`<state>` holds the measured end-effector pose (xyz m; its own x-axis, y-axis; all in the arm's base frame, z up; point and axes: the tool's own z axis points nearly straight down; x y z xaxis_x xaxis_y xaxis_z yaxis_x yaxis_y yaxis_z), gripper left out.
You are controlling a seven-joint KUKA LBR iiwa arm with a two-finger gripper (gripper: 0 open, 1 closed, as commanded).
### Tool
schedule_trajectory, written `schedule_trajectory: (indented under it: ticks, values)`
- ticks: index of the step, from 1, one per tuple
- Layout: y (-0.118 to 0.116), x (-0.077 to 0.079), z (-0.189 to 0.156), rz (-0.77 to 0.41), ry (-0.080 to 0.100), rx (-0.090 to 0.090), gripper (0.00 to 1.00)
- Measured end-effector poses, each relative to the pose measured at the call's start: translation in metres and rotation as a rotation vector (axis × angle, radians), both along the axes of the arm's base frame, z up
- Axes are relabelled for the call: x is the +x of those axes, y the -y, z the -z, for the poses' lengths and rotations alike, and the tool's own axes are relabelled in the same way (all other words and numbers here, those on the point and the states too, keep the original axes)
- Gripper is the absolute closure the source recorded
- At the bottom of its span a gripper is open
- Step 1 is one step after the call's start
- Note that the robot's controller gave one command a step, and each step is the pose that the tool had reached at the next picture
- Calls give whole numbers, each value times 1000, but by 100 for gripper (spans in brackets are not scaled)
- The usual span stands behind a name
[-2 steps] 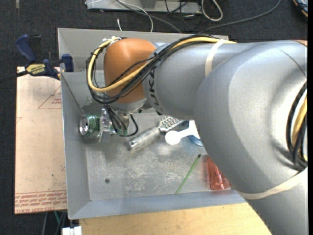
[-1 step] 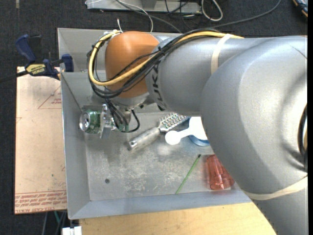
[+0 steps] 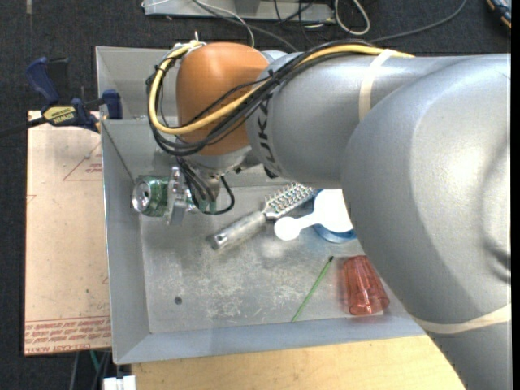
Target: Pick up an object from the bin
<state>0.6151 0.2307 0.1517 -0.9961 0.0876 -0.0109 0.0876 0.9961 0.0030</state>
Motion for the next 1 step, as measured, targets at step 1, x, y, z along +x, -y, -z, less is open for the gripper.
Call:
schedule_trajectory:
  ticks: [1]
  values:
    - [0,0,-20,0,-1,0,100]
